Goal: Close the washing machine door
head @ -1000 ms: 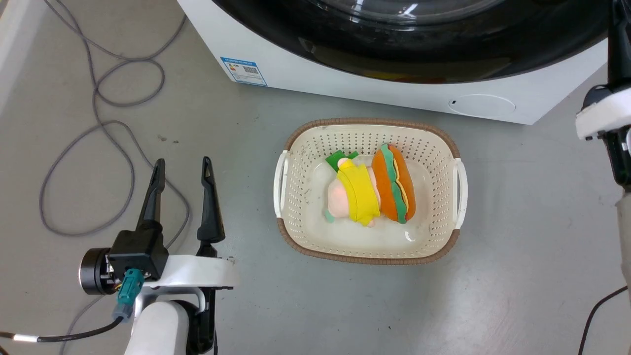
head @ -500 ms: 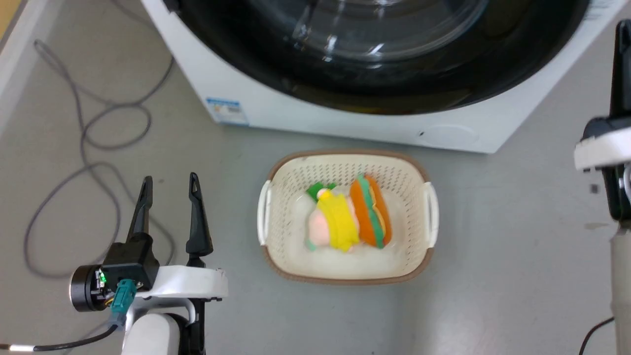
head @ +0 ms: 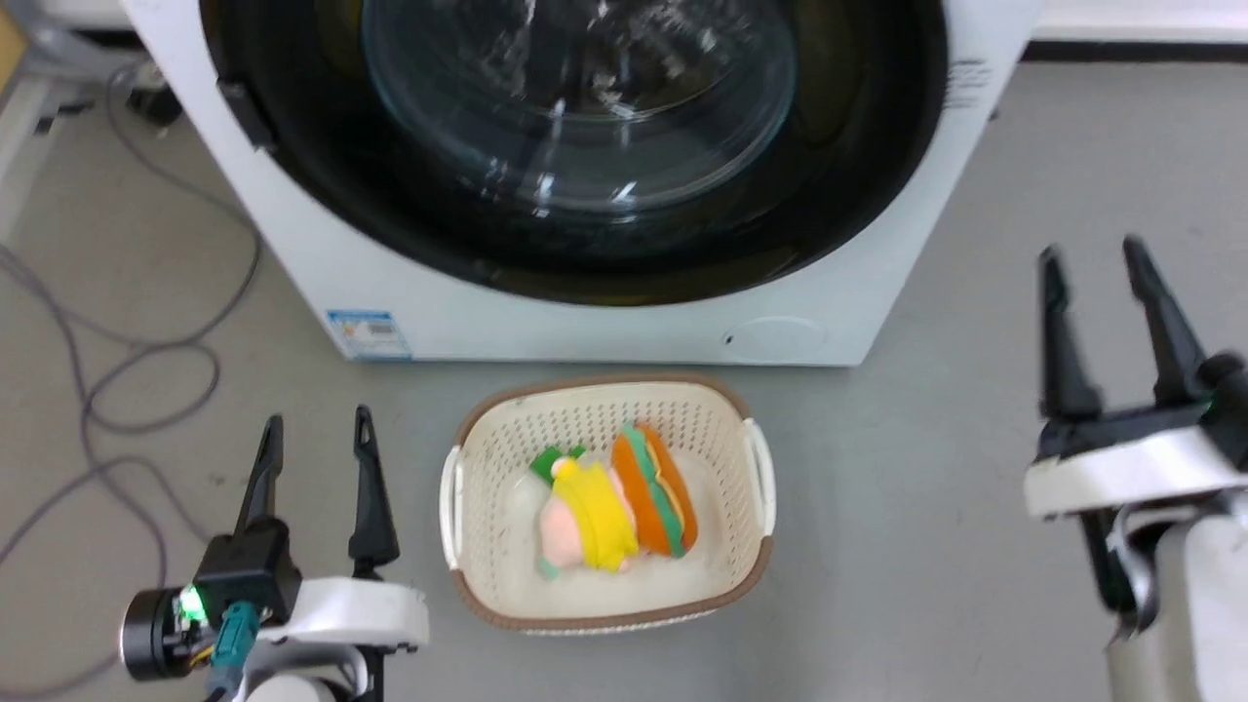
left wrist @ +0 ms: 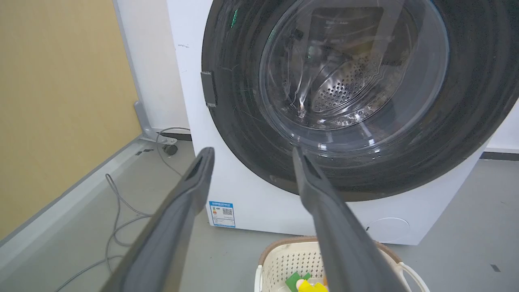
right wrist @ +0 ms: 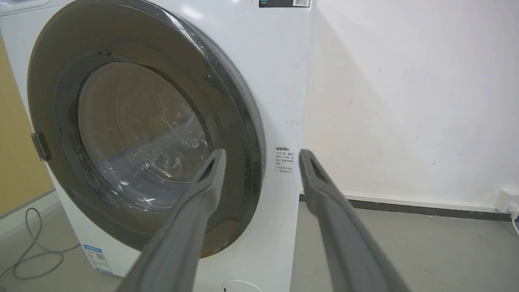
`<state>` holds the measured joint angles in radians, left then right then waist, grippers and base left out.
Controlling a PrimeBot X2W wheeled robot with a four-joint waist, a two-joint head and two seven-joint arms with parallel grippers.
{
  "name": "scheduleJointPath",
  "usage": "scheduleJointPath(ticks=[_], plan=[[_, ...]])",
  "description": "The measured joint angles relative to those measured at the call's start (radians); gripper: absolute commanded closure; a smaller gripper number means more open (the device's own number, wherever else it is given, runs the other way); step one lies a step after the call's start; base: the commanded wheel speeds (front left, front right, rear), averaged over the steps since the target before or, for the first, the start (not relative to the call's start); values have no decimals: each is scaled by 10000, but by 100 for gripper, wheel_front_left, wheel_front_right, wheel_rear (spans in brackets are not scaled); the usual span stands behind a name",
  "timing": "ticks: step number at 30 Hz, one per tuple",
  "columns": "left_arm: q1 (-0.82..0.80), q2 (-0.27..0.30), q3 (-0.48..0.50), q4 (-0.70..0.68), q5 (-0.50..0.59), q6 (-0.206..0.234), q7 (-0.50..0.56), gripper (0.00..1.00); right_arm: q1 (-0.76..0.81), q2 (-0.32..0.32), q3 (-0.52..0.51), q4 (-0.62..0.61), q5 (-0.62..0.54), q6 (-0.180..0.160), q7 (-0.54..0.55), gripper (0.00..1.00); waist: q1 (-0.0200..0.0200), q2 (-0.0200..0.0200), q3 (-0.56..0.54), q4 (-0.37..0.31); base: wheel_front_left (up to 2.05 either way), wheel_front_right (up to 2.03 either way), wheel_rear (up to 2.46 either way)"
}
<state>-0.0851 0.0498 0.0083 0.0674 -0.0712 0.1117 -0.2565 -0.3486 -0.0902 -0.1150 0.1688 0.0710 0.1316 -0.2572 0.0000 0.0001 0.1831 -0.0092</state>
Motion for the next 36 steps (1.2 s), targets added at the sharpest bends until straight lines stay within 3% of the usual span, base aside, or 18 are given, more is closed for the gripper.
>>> scheduleJointPath(ticks=[7, 16, 28, 29, 36], plan=[[555, -2, 92, 21, 69, 56, 0, 0, 1222, 284, 376, -186, 215, 0, 0, 0, 0, 0, -747, -345, 0, 0, 0], [1041, -2, 21, 71, 173, 96, 0, 0, 2862, 345, 311, -134, 821, 0, 0, 0, -1, 0, -1617, -264, 0, 0, 0], [1298, -2, -107, 56, 347, -92, 0, 0, 3304, 351, 416, 29, 1135, 0, 0, 0, -1, 0, -1855, -159, 0, 0, 0], [1297, -4, -111, 58, 341, -90, 6, 100, 3302, 349, 410, 33, 1135, 0, 4, 100, -1, 0, -1850, -154, 0, 0, 0], [1296, -2, -113, 56, 341, -92, 88, 100, 3297, 349, 416, 13, 1133, 0, 59, 100, 0, 0, -1851, -145, 0, 0, 0]])
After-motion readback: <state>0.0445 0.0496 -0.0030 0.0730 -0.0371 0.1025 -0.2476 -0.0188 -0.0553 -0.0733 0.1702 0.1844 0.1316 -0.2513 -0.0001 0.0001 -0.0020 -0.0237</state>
